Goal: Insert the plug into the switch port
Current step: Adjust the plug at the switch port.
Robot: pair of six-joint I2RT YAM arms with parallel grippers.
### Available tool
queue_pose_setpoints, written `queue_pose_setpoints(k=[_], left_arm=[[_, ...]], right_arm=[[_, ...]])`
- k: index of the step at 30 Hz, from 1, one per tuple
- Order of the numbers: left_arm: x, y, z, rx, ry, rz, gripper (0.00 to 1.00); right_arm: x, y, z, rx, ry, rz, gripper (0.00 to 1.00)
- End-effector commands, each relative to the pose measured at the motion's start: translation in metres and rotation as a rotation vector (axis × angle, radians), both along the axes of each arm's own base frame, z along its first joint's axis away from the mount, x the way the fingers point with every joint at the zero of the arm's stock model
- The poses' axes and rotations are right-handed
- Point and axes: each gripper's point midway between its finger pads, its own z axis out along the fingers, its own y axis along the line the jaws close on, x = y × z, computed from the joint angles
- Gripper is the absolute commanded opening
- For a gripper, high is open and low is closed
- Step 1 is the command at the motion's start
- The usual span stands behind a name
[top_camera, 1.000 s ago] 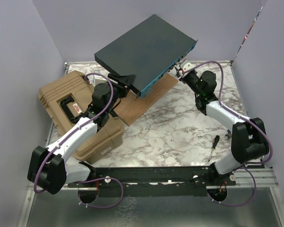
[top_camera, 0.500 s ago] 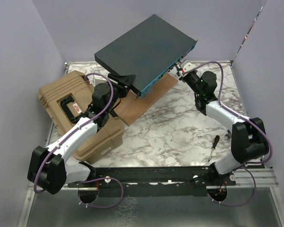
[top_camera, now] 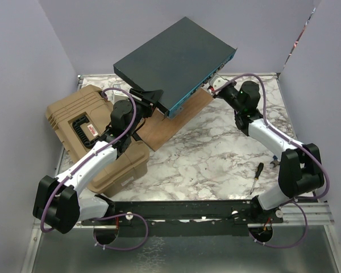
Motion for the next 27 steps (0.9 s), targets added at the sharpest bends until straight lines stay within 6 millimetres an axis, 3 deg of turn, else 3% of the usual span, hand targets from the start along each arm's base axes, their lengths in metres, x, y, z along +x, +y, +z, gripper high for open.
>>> queue_pose_setpoints(k=[1,8,15,27], left_arm=[[-0.014,-0.001,0.027,0.029,-0.071,-0.025,0.00],[-0.015,0.000,0.027,0.030,-0.073,-0.024,0.00],[-0.015,0.000,0.029,0.035,-0.077,-0.023,0.00],[-0.018,0.001,0.030,0.037,-0.083,-0.027,0.00]], right_arm=[[-0.006,0.005,-0.009,-0.234,0.040,0.064,0.07],[-0.012,-0.005,-0.033,-0.502,0.157,0.109,0.06],[-0.014,-0.012,-0.013,-0.603,0.156,0.110,0.06],[-0.017,-0.005,-0.007,-0.647,0.173,0.179,0.12]])
